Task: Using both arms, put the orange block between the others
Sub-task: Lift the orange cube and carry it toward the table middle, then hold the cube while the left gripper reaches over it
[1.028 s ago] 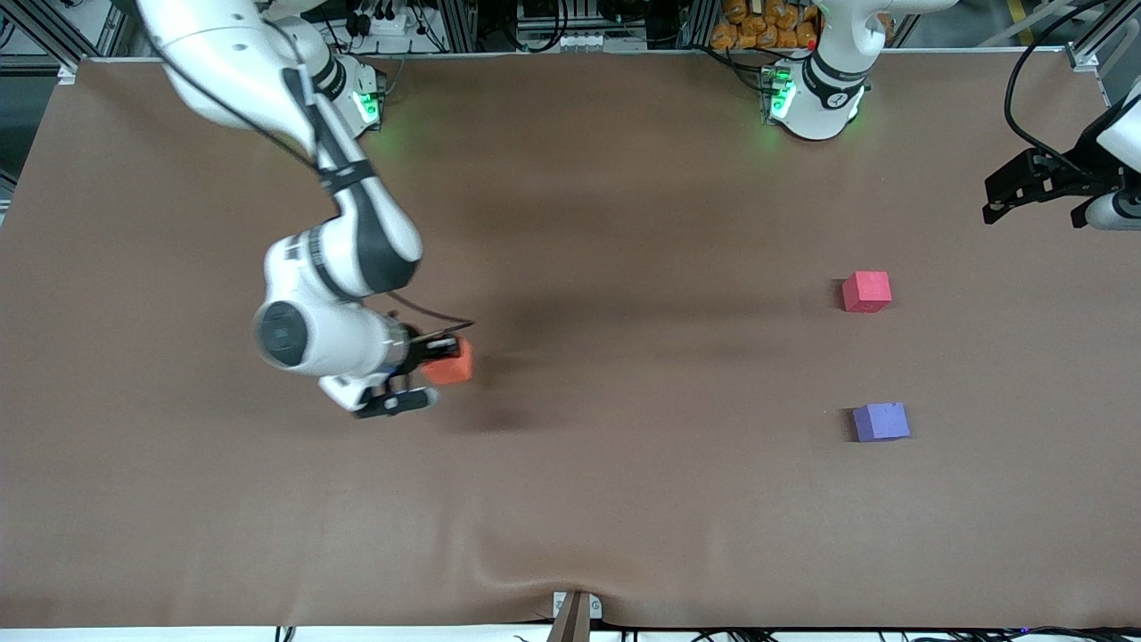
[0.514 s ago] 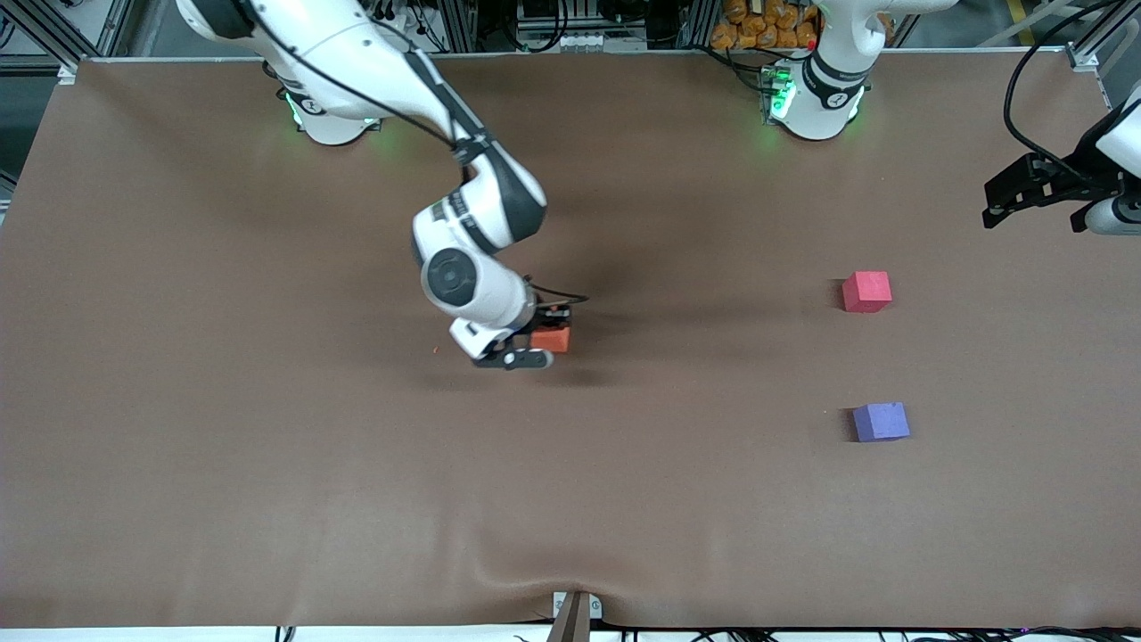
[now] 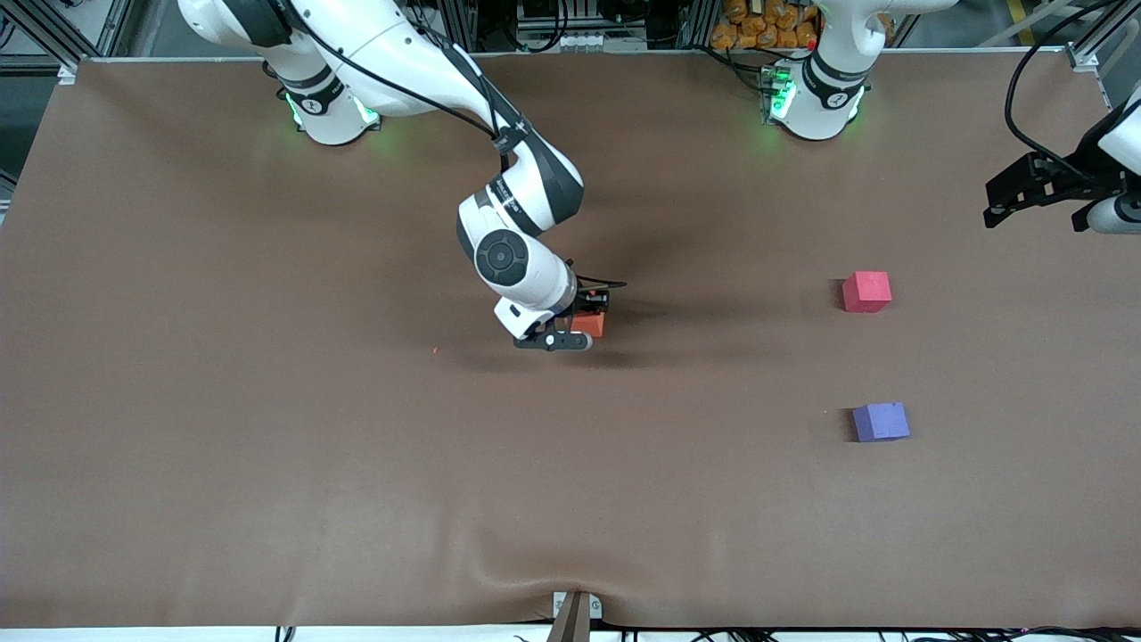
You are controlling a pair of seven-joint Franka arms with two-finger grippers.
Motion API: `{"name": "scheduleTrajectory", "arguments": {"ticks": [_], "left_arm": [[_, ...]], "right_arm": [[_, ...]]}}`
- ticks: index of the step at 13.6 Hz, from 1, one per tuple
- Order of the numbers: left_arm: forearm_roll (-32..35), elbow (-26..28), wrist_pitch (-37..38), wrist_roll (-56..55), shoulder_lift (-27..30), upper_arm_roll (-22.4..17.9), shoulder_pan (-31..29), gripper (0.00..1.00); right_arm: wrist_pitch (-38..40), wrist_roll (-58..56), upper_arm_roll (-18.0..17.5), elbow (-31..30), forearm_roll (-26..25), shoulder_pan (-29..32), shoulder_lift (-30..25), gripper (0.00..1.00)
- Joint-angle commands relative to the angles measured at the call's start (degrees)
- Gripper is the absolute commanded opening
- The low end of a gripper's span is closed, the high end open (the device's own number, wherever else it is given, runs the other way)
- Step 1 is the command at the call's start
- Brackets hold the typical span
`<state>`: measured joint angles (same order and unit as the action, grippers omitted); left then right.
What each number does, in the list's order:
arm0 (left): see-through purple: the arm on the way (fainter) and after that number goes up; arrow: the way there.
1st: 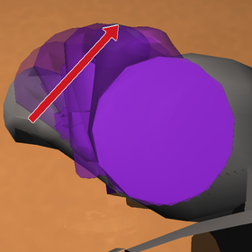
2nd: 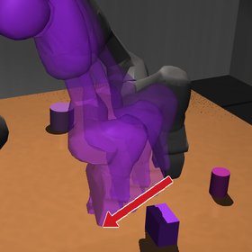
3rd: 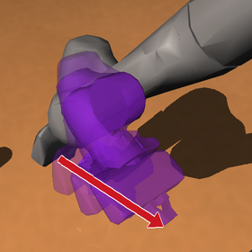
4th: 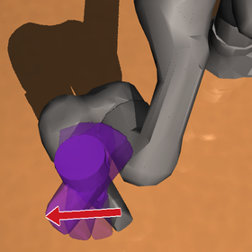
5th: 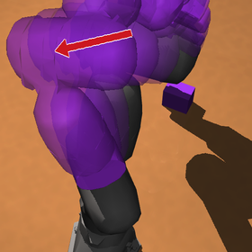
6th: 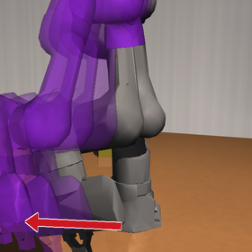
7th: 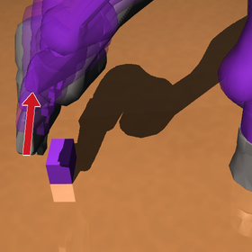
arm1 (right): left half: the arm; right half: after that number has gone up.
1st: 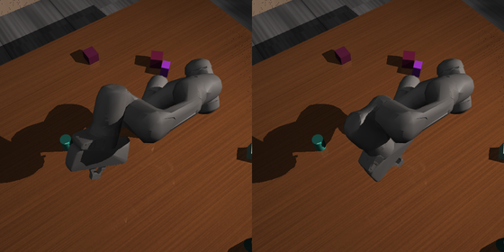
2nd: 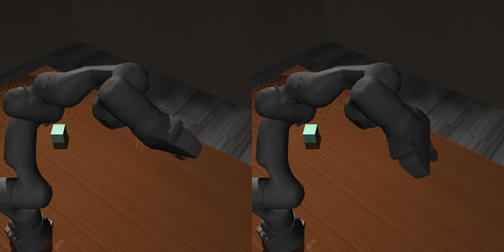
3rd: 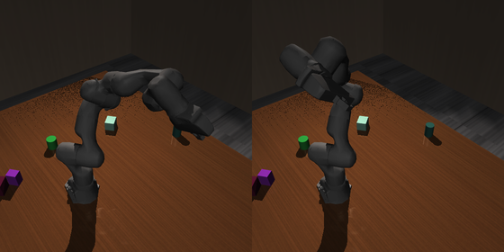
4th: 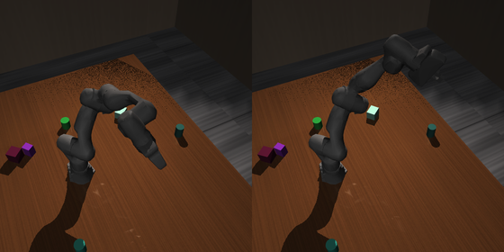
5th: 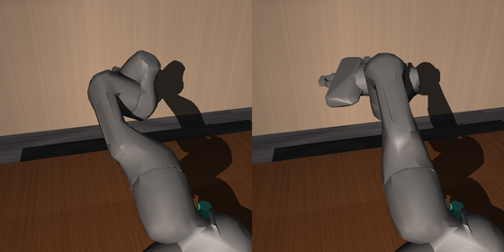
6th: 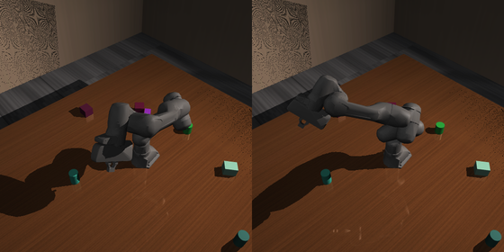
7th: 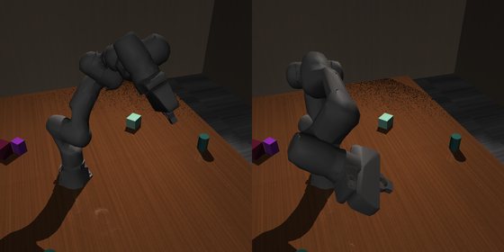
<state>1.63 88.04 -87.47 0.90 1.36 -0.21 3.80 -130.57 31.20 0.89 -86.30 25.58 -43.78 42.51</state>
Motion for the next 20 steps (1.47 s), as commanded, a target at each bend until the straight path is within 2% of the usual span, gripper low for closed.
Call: {"name": "scheduleTrajectory", "arguments": {"ticks": [1,4,6,7,8,14,17,20], "left_arm": [[-0.6,-0.2,0.6,-0.2,0.6,0.2,-0.4,1.0],[-0.6,-0.2,0.6,-0.2,0.5,0.2,-0.3,1.0],[-0.6,-0.2,0.6,0.2,0.6,0.2,-0.4,1.0],[-0.6,-0.3,0.6,0.2,0.7,0.2,-0.4,1.0],[-0.6,-0.4,0.6,0.2,0.7,0.2,-0.4,1.0],[-0.6,-0.2,1.1,0.2,0.8,0.1,-0.4,1.0],[-0.6,-0.2,2.4,0.2,1.2,0.1,-0.4,1.0],[-0.5,-0.2,2.5,0.1,1.2,0.2,-0.4,1.0]], "right_arm": [[0.0,0.3,0.6,2.1,1.2,-1.2,2.0,0.3],[-2.1,0.5,0.6,2.1,1.2,-2.0,2.6,0.43],[-2.1,0.4,0.7,2.1,1.2,-2.1,2.6,0.7],[-2.2,0.2,0.7,2.1,1.1,-2.1,2.6,0.93],[-2.2,0.1,0.7,2.1,1.0,-2.0,2.6,1.0],[-2.0,-0.5,0.8,2.2,0.7,-0.2,1.4,1.0],[-1.2,-0.6,0.8,2.1,0.3,2.0,-2.0,1.0],[8.8,-0.6,0.9,2.3,-1.6,6.1,-7.9,1.0]]}}
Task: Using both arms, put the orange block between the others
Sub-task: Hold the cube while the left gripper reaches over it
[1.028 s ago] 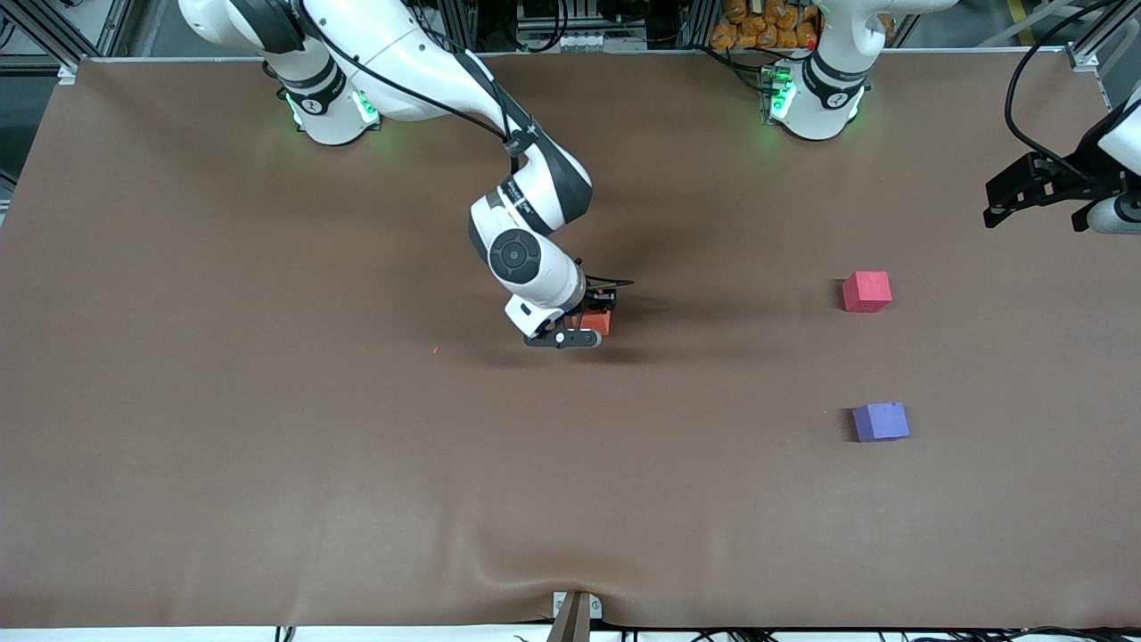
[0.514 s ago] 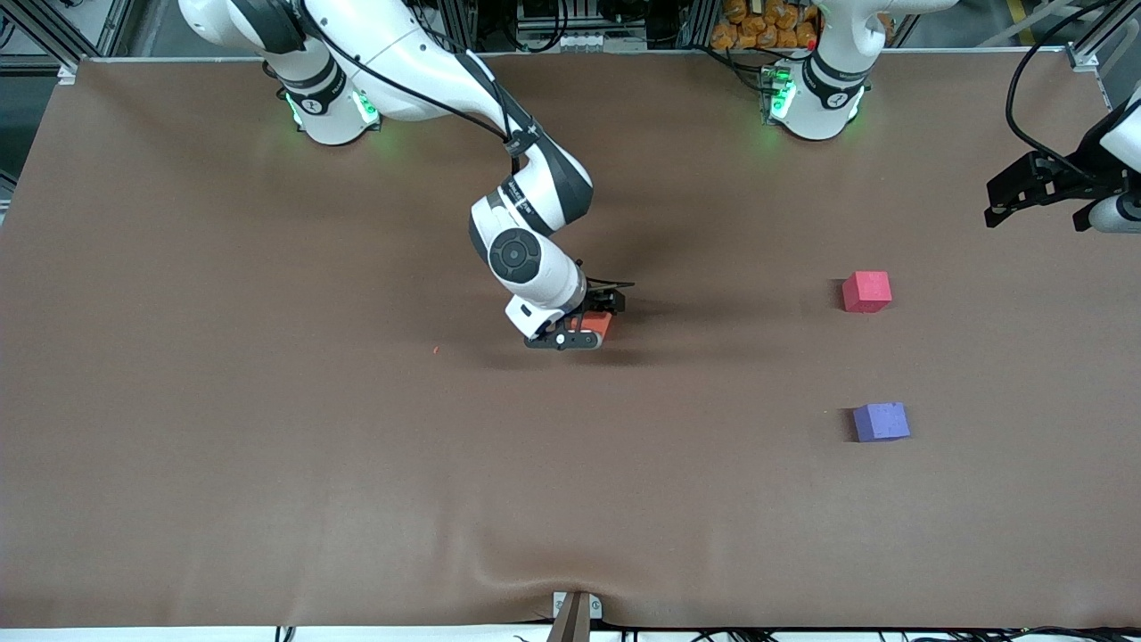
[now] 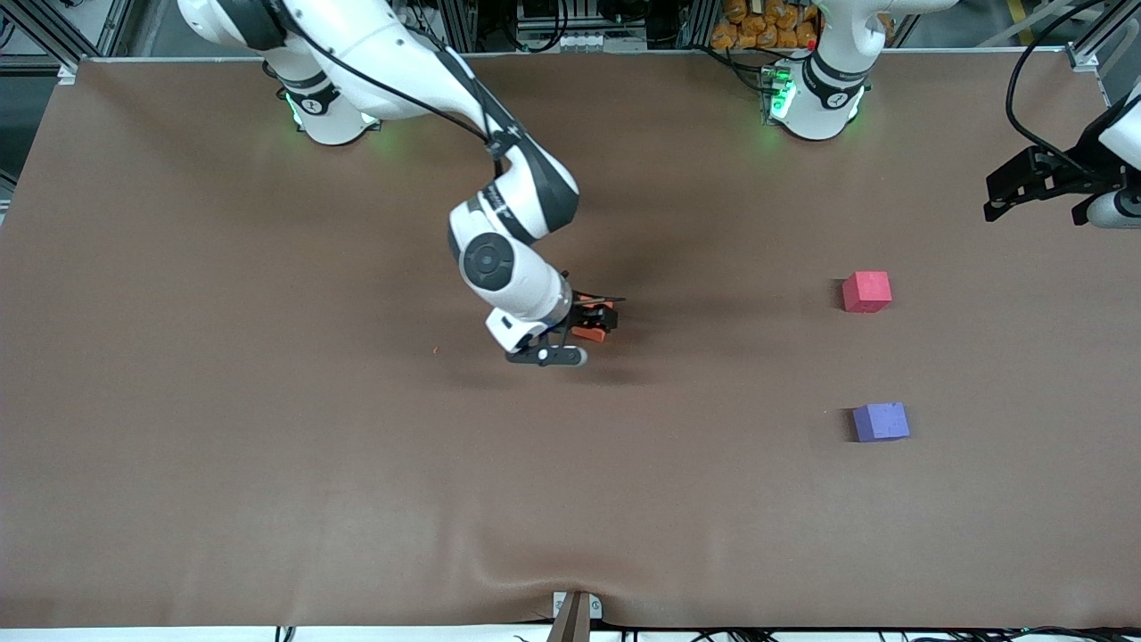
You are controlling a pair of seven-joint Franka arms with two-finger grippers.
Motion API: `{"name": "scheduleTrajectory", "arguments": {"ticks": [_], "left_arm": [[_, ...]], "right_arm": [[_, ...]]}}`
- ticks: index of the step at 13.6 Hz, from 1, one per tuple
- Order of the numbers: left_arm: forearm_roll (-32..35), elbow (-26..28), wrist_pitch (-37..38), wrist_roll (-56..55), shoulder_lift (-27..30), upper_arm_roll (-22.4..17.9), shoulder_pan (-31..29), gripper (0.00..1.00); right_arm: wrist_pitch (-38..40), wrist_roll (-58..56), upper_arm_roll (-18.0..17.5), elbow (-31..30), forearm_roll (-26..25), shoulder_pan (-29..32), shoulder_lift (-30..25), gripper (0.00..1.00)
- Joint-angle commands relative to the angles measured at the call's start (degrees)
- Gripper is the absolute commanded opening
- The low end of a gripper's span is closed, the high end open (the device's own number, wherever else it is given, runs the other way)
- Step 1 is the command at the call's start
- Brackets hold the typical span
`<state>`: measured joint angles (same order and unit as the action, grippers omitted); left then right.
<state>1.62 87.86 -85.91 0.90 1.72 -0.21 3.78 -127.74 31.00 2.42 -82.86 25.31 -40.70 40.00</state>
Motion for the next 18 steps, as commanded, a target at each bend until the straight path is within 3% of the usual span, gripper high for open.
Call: {"name": "scheduleTrajectory", "arguments": {"ticks": [1,5,8,14,18], "left_arm": [[-0.6,0.1,1.2,-0.1,0.8,0.3,-0.4,1.0],[-0.6,0.6,1.2,-1.0,-0.1,0.8,0.4,1.0],[-0.5,2.1,1.1,-3.8,-3.4,2.8,1.3,1.0],[0.2,1.9,-2.8,-12.0,-11.1,12.5,1.8,1.0],[0.3,1.8,-9.1,-18.0,-16.9,14.5,8.5,1.0]], "right_arm": [[9.7,-0.3,-0.8,-1.0,-3.3,4.5,-7.6,1.0],[28.4,-0.6,-0.9,3.0,-12.5,11.2,-16.0,1.0],[41.9,-2.9,-1.1,6.9,-15.1,16.5,-20.6,1.0],[51.6,-20.6,-0.8,6.9,-18.9,29.8,-29.4,1.0],[52.7,-31.4,-0.8,6.8,-22.8,35.9,-32.2,1.0]]}}
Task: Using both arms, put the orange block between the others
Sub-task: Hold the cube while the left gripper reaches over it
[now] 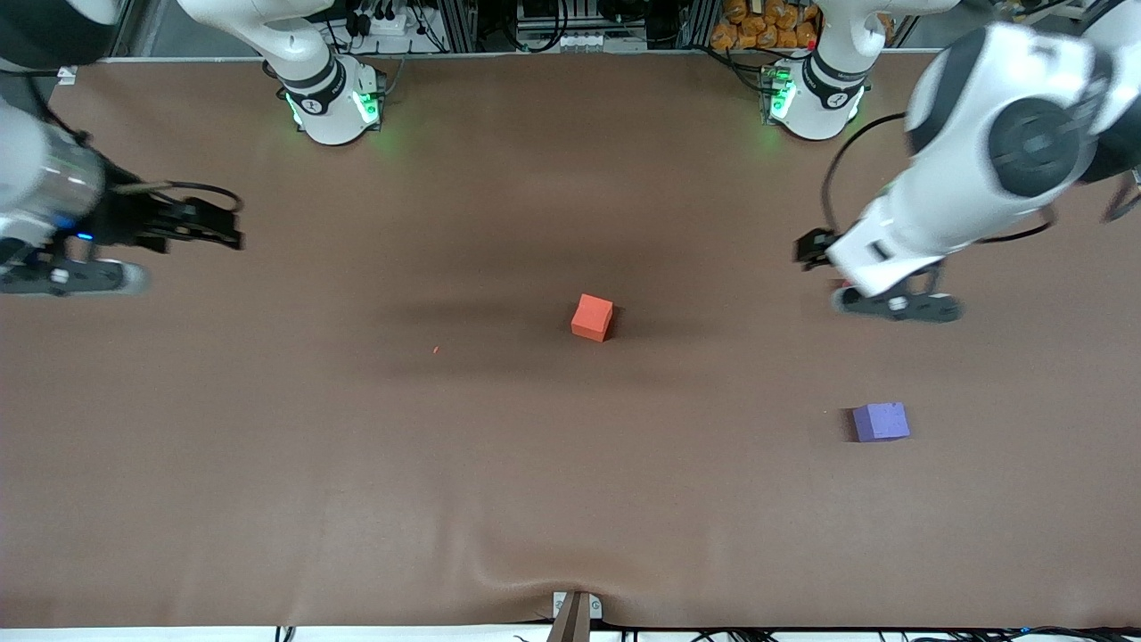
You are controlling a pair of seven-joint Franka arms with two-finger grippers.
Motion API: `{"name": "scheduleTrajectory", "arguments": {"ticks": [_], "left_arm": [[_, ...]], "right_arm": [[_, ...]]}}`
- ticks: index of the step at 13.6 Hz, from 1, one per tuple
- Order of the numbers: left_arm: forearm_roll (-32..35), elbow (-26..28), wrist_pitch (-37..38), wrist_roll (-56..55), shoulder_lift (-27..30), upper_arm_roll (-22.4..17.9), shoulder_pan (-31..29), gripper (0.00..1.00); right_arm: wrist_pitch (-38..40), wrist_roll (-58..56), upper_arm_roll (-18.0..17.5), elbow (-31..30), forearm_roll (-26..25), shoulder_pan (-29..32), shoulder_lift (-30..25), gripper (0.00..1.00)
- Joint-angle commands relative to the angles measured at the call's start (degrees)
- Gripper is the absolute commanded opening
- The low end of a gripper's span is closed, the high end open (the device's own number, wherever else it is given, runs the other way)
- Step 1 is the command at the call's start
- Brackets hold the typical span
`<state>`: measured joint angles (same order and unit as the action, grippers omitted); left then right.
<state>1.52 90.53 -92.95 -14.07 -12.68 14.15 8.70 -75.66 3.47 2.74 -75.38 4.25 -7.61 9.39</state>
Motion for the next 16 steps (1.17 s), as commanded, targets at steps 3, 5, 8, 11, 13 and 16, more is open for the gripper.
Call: {"name": "scheduleTrajectory", "arguments": {"ticks": [3,5,8,11,13,16], "left_arm": [[0.5,-0.9,-7.0,-5.5,-6.6,0.2,10.4,1.0],[0.4,-1.0,-10.5,-5.4,-9.0,0.2,13.3,1.0],[0.3,-1.1,-16.5,-5.9,-13.7,0.1,18.4,1.0],[0.6,-5.0,-18.8,-9.2,-20.2,-0.1,21.5,1.0],[0.8,-7.5,-20.7,-11.1,-24.4,-0.6,23.8,1.0],[4.4,-7.6,-25.1,-17.0,-27.8,-0.5,25.9,1.0]], "right_arm": [[0.6,-8.9,1.1,-1.1,-2.7,5.2,-2.4,1.0],[0.4,-13.0,3.3,-1.7,-2.6,5.3,-2.5,1.0],[0.4,-14.5,4.4,-2.2,-2.7,6.2,-3.3,1.0],[-0.7,-14.5,4.3,-2.5,-6.5,6.0,-3.2,1.0],[-3.7,-14.5,4.3,-4.5,-6.3,6.1,-3.2,1.0],[-5.0,-14.3,4.2,-5.5,-6.2,6.1,-3.2,1.0]]}}
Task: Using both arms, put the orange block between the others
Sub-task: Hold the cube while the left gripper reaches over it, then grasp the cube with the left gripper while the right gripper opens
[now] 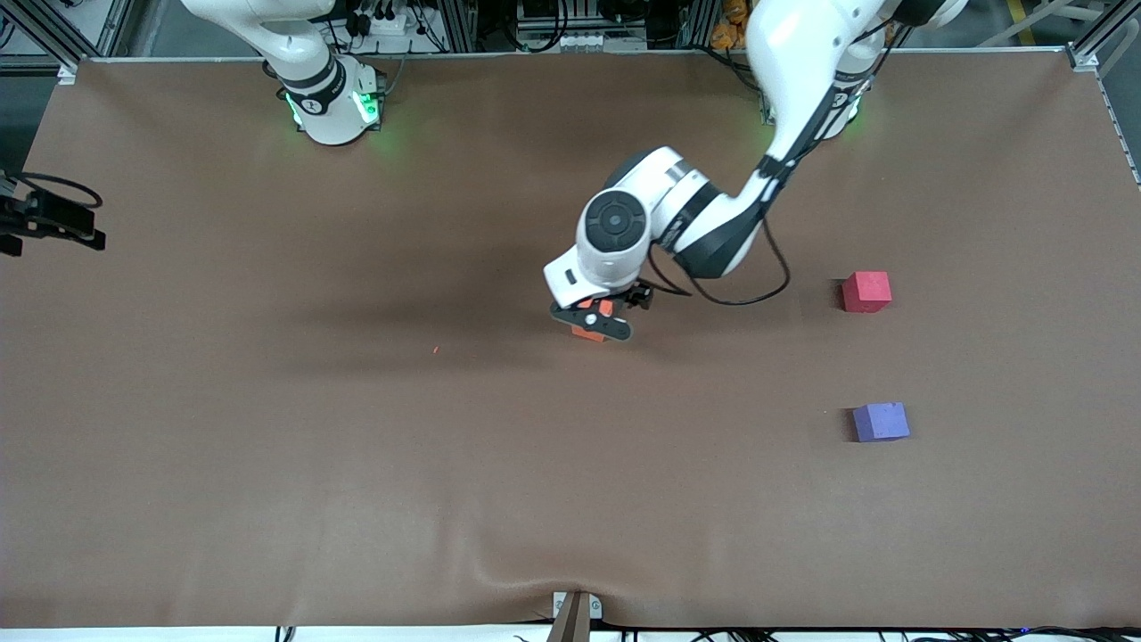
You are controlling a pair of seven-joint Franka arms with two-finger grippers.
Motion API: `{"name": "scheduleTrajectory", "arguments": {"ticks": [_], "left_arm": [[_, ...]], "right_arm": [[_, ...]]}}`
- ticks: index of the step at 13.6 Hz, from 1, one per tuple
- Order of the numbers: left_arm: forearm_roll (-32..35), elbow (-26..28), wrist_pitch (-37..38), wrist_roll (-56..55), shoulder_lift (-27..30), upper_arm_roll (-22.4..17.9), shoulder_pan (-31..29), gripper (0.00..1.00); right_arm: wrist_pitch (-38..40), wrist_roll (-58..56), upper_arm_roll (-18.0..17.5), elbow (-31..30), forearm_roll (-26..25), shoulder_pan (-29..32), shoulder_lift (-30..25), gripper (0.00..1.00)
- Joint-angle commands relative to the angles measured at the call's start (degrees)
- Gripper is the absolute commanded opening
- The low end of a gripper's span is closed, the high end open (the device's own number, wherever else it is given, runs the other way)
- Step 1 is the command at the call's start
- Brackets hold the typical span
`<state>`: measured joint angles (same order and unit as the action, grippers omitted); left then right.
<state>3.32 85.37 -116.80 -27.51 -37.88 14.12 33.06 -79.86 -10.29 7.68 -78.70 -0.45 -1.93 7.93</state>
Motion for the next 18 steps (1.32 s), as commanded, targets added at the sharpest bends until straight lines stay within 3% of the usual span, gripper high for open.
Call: {"name": "scheduleTrajectory", "arguments": {"ticks": [1,12,14,17,18], "left_arm": [[3.2,-2.4,-2.2,-4.6,-3.5,-0.5,2.3,1.0],[5.8,-2.3,-7.6,-6.6,-8.6,-1.5,3.3,0.98],[6.6,-2.2,-7.6,-6.5,-8.9,-1.5,3.8,0.67],[7.1,-2.0,-7.1,-7.4,-8.1,-1.5,3.4,0.0],[7.6,-2.0,-6.4,-7.7,-7.0,-1.5,3.0,0.0]], "right_arm": [[-0.7,-0.4,-0.7,-2.1,-1.2,0.4,-1.8,1.0],[5.1,-0.3,-0.9,-0.1,1.8,0.4,-2.3,1.0],[5.0,-0.3,-0.8,-0.1,2.8,0.5,-2.3,1.0],[5.1,-0.5,-0.7,-0.1,3.0,0.5,-2.2,1.0],[5.0,-0.7,-0.7,-0.1,3.0,0.6,-2.1,1.0]]}}
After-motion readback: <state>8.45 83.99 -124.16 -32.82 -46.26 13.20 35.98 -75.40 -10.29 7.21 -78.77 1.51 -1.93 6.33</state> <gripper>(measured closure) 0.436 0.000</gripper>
